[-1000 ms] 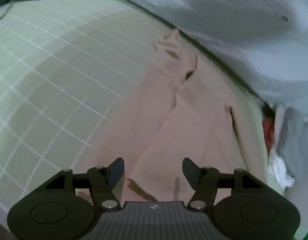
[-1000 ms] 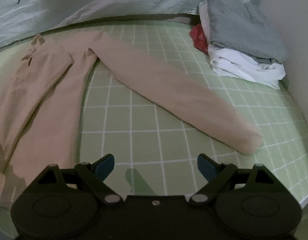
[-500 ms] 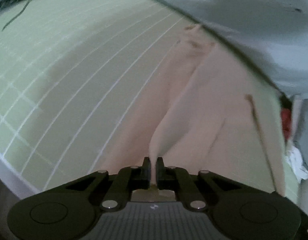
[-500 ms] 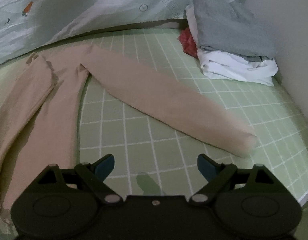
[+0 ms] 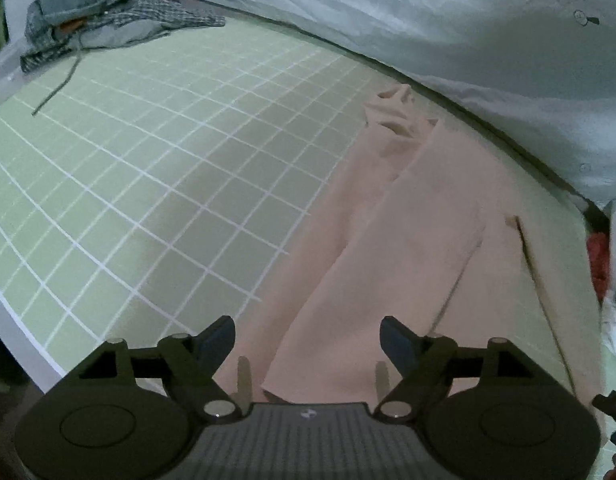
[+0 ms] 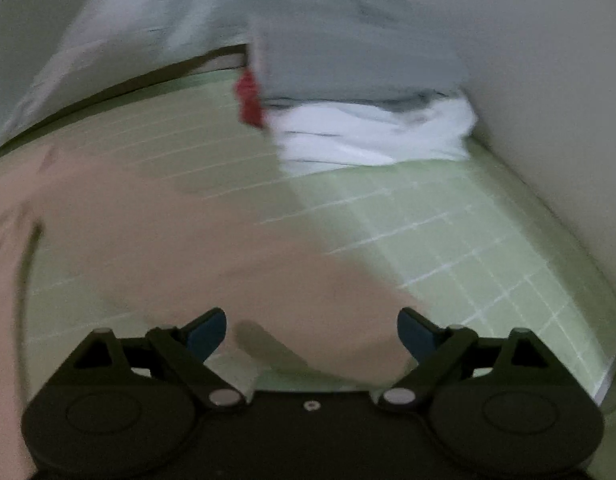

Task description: Fold clothes

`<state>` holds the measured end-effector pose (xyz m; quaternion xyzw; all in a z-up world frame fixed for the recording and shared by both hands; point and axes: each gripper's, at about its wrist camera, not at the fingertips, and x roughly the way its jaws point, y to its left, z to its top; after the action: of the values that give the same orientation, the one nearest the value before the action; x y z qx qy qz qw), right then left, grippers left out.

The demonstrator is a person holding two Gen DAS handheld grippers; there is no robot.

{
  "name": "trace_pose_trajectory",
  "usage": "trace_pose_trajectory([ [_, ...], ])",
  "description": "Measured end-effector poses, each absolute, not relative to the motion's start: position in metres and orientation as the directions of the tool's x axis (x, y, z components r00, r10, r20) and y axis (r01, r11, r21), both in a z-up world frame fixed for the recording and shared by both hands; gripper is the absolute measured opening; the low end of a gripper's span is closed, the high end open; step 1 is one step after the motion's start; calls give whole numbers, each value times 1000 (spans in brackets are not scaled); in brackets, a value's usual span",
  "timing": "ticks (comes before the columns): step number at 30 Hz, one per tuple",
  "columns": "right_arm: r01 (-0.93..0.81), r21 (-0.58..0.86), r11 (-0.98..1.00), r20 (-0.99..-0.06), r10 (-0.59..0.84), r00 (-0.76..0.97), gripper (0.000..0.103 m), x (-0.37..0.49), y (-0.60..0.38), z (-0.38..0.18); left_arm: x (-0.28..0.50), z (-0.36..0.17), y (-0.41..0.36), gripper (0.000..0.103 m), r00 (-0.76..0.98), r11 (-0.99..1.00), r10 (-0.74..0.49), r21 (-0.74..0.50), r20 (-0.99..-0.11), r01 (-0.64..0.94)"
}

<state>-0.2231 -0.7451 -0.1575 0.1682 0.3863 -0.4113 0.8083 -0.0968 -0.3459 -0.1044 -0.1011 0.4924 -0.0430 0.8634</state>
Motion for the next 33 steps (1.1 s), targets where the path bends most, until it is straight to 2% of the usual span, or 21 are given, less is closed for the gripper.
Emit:
trace_pose_trajectory([
  [4, 841, -17, 541, -782, -531, 326, 97, -227, -767, -166, -98, -102, -349, 82, 500, 983, -149, -182, -853, -18],
  [6, 857, 4, 516, -790, -523, 319, 100, -229, -770, -169, -98, -100, -347, 87, 499, 983, -152, -181, -853, -11],
  [8, 872, 26, 489, -794, -519, 315, 103, -232, -772, -172, -96, -99, -346, 87, 495, 984, -151, -179, -855, -9],
  [14, 885, 24, 466, -794, -529, 300, 103, -229, -771, -172, -83, -98, -339, 89, 493, 990, -123, -138, -861, 6],
  [16, 868, 27, 496, -789, -523, 323, 99, -228, -769, -169, -77, -99, -333, 89, 495, 990, -125, -139, -860, 8],
  [18, 846, 24, 533, -785, -513, 346, 78, -224, -765, -166, -71, -101, -326, 89, 489, 990, -131, -142, -863, 15],
  [19, 834, 20, 551, -789, -504, 352, 73, -218, -762, -163, -67, -101, -323, 89, 489, 990, -131, -140, -863, 16],
  [20, 822, 16, 569, -792, -495, 358, 55, -213, -758, -160, -64, -101, -319, 89, 489, 990, -130, -139, -862, 18],
  [21, 810, 12, 586, -795, -486, 364, 30, -208, -754, -157, -59, -101, -315, 89, 491, 989, -135, -145, -861, 18],
  [23, 784, 5, 621, -801, -467, 374, 10, -197, -747, -152, -48, -101, -305, 89, 492, 985, -155, -171, -857, 13],
  [28, 696, -24, 718, -728, -489, 480, 9, -162, -690, -116, -20, -96, -285, 89, 510, 976, -197, -217, -837, 20],
  [31, 599, -8, 801, -700, -432, 569, 9, -136, -645, -99, -7, -94, -276, 89, 515, 972, -214, -232, -830, 31],
  [33, 503, 22, 864, -701, -345, 624, 9, -118, -611, -96, 0, -94, -272, 89, 511, 970, -224, -240, -830, 36],
])
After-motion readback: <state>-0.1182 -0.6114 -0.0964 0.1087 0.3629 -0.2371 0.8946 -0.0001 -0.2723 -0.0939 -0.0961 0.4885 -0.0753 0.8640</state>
